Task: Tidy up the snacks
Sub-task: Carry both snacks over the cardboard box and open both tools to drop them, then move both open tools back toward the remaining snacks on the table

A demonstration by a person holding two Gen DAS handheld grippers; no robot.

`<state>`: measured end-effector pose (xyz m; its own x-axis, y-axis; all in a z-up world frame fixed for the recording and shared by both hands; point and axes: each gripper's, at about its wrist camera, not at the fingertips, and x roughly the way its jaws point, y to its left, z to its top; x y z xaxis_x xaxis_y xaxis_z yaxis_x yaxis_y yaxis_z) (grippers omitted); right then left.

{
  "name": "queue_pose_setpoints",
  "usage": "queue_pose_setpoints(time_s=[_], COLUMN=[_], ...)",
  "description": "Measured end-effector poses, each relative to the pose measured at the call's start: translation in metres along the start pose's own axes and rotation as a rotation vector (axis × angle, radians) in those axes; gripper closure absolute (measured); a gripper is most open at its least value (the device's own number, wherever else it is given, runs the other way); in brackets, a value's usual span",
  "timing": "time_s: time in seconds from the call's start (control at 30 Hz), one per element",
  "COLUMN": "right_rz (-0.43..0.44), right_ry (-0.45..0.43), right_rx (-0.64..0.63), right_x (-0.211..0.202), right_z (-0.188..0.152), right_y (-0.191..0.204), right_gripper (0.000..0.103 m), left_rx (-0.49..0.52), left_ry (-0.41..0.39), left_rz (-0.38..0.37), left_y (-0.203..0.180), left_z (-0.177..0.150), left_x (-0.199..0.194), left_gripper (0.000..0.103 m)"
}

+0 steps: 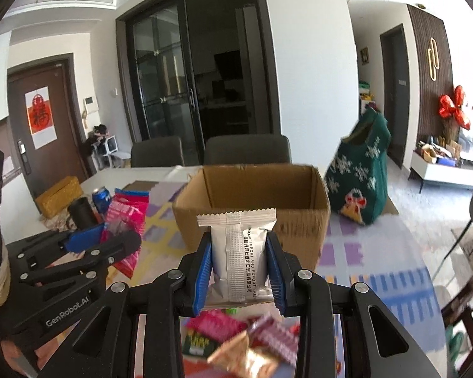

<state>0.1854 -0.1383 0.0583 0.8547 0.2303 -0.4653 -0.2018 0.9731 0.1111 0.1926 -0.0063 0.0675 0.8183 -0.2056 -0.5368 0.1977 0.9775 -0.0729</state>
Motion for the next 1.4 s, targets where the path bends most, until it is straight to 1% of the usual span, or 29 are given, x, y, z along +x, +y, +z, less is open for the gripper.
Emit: queue_pose_setpoints(time_s=[0.07, 0.2, 0.27, 0.4, 0.57, 0.77, 0.93, 1.03, 1.07, 1.1, 1.13, 1.17, 1.2, 1.27, 1.4], right_rz=[-0.001, -0.009, -0.007, -0.012, -0.002, 0.006, 0.008, 0.006, 0.007, 0.002, -0.009, -0.021, -0.047, -0.068, -0.06], right_ry=[-0.008, -0.028, -0.027, -0.009, 0.029, 0.072, 0.115, 0.139, 0.145, 0.152, 0.151, 0.154, 0.16, 0.155, 0.148], right_rx=[-0.003, -0.005, -0.009, 0.0, 0.023, 0.039, 0.051, 0.062, 0.066, 0.069, 0.066, 0.063, 0.061, 0.058, 0.042], right_x=[0.005, 0.018, 0.027, 0.049, 0.077, 0.106, 0.133, 0.146, 0.147, 0.151, 0.153, 0.154, 0.155, 0.152, 0.137], right_z=[0.008, 0.03, 0.041, 0.059, 0.073, 0.079, 0.086, 0.086, 0.087, 0.087, 0.087, 0.088, 0.087, 0.085, 0.082], right_y=[0.0, -0.003, -0.005, -0.013, -0.023, -0.033, -0.04, -0.043, -0.044, -0.045, -0.045, -0.046, -0.046, -0.046, -0.041], right_gripper=[0.069, 0.069, 0.069, 0.069, 0.069, 0.069, 0.069, 0.069, 0.069, 0.067, 0.064, 0.053, 0.044, 0.044, 0.044], left_rx=[0.0, -0.013, -0.006, -0.008, 0.005, 0.0, 0.001, 0.021, 0.034, 0.04, 0.042, 0.04, 0.04, 0.043, 0.033], left_ry=[-0.01, 0.003, 0.009, 0.038, 0.082, 0.138, 0.18, 0.203, 0.206, 0.205, 0.197, 0.187, 0.18, 0.18, 0.185], left_rz=[0.004, -0.007, 0.005, -0.013, -0.034, -0.054, -0.053, -0.045, -0.029, -0.017, 0.002, 0.022, 0.037, 0.055, 0.069], left_y=[0.001, 0.007, 0.01, 0.014, 0.015, 0.016, 0.014, 0.012, 0.011, 0.011, 0.012, 0.014, 0.015, 0.018, 0.022], left_z=[0.011, 0.034, 0.045, 0.062, 0.074, 0.083, 0.089, 0.091, 0.092, 0.093, 0.094, 0.094, 0.093, 0.091, 0.084], left_x=[0.005, 0.022, 0.032, 0.055, 0.084, 0.118, 0.142, 0.152, 0.154, 0.154, 0.152, 0.15, 0.146, 0.141, 0.125], left_gripper=[0.068, 0.068, 0.068, 0.069, 0.069, 0.069, 0.069, 0.068, 0.066, 0.055, 0.048, 0.036, 0.033, 0.033, 0.032])
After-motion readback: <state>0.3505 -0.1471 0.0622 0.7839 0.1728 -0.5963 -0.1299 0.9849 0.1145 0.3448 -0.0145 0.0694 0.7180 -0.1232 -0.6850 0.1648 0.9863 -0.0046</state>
